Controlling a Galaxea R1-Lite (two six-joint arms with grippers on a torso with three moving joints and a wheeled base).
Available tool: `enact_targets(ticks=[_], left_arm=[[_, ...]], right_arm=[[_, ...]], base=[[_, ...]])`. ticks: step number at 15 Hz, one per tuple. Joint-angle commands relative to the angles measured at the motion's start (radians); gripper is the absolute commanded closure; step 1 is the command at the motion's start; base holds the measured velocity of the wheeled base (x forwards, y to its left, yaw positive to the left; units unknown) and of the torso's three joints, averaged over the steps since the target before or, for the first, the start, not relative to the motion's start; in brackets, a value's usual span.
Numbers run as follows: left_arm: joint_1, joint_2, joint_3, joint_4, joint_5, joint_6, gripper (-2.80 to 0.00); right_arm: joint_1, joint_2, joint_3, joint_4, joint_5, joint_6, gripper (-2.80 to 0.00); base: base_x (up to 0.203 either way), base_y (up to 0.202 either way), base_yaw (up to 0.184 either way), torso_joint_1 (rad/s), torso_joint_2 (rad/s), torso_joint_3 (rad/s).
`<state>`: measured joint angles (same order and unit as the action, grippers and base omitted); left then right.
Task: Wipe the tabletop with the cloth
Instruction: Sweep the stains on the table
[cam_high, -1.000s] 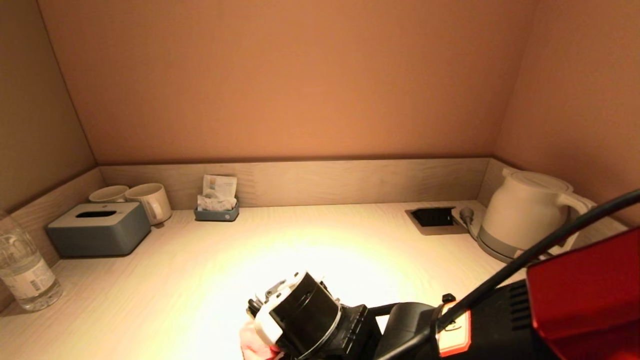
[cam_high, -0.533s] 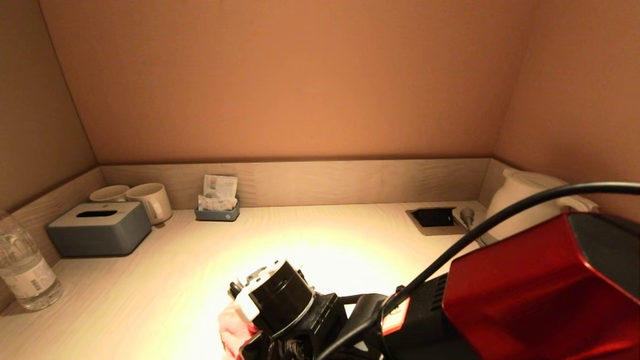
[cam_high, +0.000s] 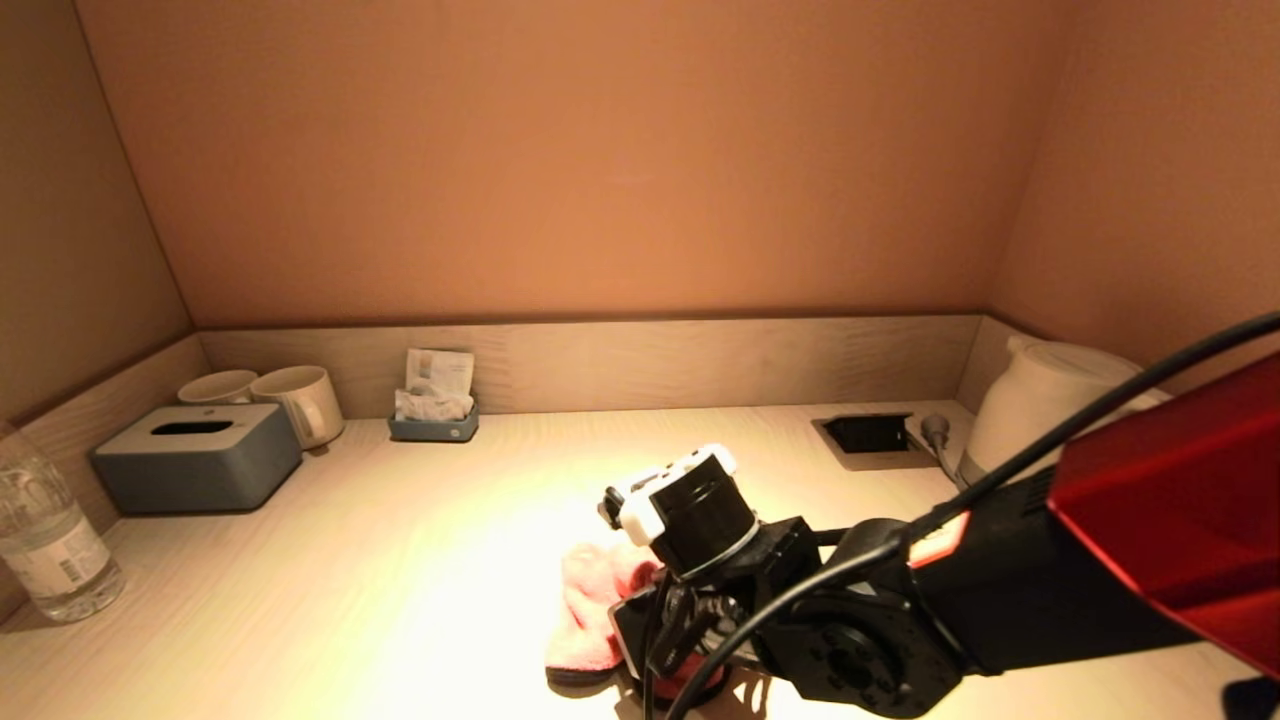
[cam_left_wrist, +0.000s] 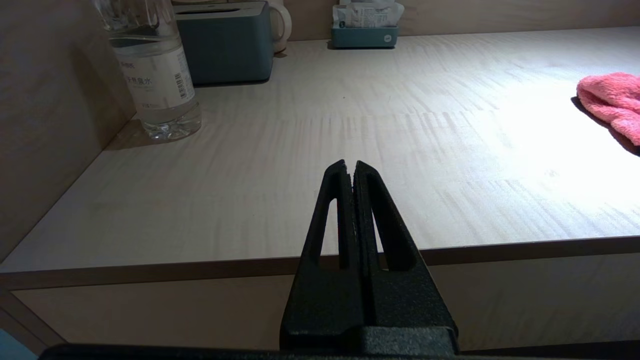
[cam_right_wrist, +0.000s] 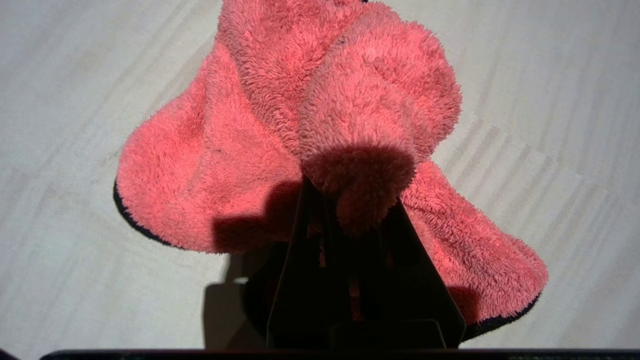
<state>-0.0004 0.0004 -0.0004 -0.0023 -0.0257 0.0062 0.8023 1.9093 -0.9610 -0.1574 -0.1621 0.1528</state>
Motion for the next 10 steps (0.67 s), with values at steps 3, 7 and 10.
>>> enact_targets(ticks=[3, 7, 10], left_arm=[[0.000, 0.001, 0.000, -0.001, 0.000, 0.000, 0.00], [0.000, 0.001, 0.000, -0.001, 0.000, 0.000, 0.00], [-0.001, 0.000, 0.000, -0.001, 0.000, 0.001, 0.00]], right_arm=[[0.052, -0.143, 0.111, 0.009, -0.001, -0.001, 0.00], [0.158, -0.077, 0.088, 0.003, -0.001, 0.000, 0.00], [0.198, -0.006, 0.026, 0.001, 0.000, 0.001, 0.00]], base=[[0.000, 0.000, 0.000, 0.000, 0.00, 0.000], [0.000, 0.000, 0.000, 0.000, 0.00, 0.000], [0.000, 0.000, 0.000, 0.000, 0.00, 0.000]])
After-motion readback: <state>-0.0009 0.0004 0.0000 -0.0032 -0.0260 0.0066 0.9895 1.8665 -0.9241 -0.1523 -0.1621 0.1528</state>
